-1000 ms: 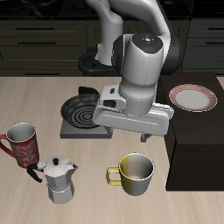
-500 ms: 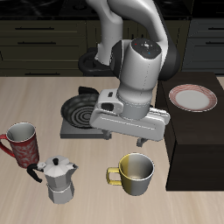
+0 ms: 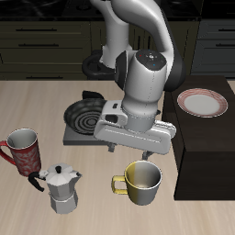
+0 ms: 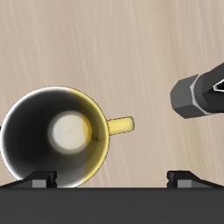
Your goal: Place the white and yellow mug on the plate
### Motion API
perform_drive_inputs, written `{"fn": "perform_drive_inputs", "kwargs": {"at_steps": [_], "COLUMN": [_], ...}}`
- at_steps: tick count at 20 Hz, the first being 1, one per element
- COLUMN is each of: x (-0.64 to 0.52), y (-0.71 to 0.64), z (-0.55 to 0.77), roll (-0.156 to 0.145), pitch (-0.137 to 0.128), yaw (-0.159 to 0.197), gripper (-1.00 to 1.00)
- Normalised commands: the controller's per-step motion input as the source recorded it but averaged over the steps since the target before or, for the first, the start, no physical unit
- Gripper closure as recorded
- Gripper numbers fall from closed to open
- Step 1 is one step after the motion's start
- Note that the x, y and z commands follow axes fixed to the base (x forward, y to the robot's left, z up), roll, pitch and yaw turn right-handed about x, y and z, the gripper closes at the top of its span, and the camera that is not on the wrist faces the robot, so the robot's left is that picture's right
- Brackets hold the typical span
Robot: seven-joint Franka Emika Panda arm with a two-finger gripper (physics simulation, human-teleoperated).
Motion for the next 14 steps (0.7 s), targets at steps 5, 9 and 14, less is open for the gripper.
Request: {"fn": "perform_drive_inputs", "kwargs": {"at_steps": [5,9,14], "x": [0.11,0.06,0.02], "y": [0.11,0.06,0.02], "z": [-0.23,-0.15,-0.25], "roll": [0.018,0.001,0.015], "pitch": [-0.002,0.018,0.050], "yaw": [-0.018,-0.037,-0.051], "gripper": [-1.00,-1.00,-1.00]}}
